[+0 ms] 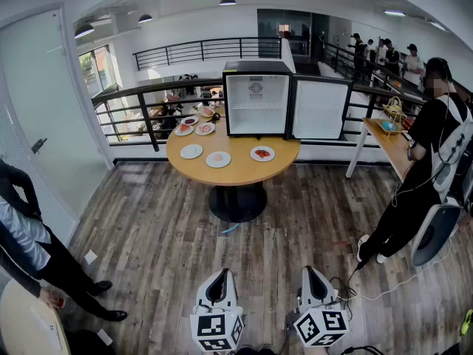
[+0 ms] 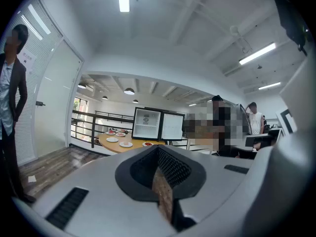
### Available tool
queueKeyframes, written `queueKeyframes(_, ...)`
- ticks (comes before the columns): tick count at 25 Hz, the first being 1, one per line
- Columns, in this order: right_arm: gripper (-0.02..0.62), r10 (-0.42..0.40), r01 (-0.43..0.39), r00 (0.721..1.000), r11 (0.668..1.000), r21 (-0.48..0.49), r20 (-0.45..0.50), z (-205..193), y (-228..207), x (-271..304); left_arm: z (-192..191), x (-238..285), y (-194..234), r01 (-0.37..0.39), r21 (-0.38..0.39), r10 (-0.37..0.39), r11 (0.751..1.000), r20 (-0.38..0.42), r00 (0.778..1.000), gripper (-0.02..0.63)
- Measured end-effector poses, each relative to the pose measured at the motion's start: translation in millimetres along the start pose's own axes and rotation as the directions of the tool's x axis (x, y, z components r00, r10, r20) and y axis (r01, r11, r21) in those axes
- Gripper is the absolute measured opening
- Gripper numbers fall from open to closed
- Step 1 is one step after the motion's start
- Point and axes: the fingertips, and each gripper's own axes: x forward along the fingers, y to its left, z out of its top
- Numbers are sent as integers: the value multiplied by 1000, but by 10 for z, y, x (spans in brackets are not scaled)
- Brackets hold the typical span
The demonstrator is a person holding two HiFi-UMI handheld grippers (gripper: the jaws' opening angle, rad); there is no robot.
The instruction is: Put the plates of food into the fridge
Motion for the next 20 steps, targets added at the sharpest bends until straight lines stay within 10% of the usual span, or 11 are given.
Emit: queueKeyframes(20, 18, 13, -13, 1000, 1000, 15, -1, -5, -55, 45, -4, 60, -7, -19, 2, 19, 1000, -6, 1000, 8)
